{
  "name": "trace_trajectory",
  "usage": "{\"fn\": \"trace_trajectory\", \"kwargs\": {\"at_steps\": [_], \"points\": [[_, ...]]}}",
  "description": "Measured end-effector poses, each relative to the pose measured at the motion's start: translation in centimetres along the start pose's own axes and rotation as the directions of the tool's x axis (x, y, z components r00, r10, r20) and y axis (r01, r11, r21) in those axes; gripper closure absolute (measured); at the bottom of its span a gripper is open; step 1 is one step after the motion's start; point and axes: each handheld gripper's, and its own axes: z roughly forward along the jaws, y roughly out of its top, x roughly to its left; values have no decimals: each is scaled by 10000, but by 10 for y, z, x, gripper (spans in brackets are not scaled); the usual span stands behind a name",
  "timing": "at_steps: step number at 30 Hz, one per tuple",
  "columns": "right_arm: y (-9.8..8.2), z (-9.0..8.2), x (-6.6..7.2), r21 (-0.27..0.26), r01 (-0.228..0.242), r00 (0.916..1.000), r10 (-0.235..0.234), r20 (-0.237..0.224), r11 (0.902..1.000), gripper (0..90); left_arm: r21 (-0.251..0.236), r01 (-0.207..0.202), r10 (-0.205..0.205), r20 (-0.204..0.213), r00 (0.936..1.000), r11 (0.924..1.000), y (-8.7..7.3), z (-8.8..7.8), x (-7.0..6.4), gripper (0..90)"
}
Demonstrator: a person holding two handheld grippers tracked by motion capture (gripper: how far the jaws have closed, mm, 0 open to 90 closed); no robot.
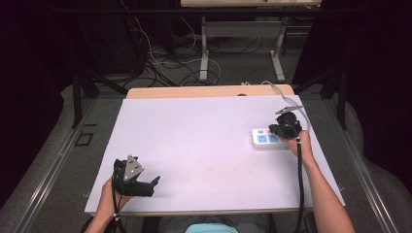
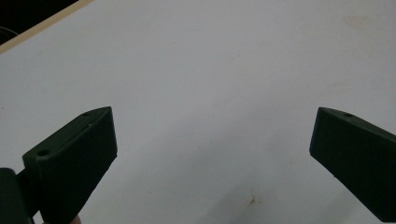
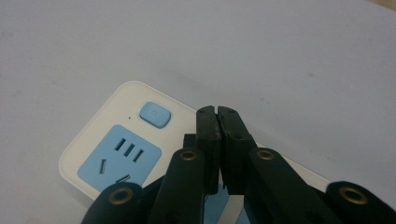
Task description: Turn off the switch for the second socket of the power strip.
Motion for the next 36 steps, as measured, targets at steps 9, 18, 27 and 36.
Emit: {"fn": "trace_trajectory", "kwargs": {"at_steps": [9, 18, 27, 36], "points": [[2, -10, 0, -387, 18, 9996, -28, -263, 9992, 635, 2, -1, 1, -2, 10000, 10000, 0, 0, 0, 6], [3, -10, 3, -268, 67, 9966, -88, -816, 9996, 207, 4, 3, -3, -1, 10000, 10000, 0, 0, 0, 6], [2, -12, 3, -398, -37, 9922, -13, -1244, 9992, 0, 36, -32, 32, -6, 10000, 10000, 0, 0, 0, 6], [1, -17, 3, -701, 6, 9901, -104, -1403, 9975, 0, 114, -3, 3, 3, 10000, 9999, -1, -1, 0, 6]]}}
